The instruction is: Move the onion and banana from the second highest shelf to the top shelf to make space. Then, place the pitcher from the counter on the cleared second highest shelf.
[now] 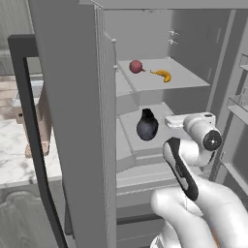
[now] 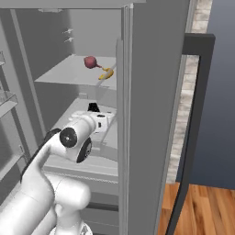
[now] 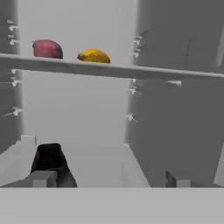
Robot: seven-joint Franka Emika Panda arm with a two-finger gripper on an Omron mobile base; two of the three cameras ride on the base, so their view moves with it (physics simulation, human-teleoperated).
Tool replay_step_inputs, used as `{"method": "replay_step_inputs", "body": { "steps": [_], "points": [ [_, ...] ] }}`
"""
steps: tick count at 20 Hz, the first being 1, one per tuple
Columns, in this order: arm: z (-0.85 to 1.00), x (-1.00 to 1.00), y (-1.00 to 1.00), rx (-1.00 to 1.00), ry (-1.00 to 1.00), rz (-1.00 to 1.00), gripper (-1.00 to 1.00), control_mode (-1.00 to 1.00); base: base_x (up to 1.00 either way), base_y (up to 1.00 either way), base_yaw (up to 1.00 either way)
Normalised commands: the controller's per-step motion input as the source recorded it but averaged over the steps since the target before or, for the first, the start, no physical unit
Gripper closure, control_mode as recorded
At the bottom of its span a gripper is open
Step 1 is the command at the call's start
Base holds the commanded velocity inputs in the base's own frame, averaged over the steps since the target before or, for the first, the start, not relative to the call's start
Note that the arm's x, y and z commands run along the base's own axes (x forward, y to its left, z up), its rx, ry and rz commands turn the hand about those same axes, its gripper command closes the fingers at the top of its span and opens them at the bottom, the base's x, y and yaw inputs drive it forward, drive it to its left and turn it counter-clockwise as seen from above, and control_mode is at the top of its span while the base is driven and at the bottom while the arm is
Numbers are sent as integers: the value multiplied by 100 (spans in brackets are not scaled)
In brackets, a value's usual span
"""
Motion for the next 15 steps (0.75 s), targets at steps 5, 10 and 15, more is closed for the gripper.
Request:
{"method": "replay_step_inputs", "body": {
  "steps": [5,10,15],
  "points": [
    [26,-100,10,0,14,0,-100,-100,0,0,0],
    [55,-100,17,0,25,0,-100,-100,0,0,0],
    [50,-99,19,-1,31,0,-100,-100,0,0,0]
  ]
}}
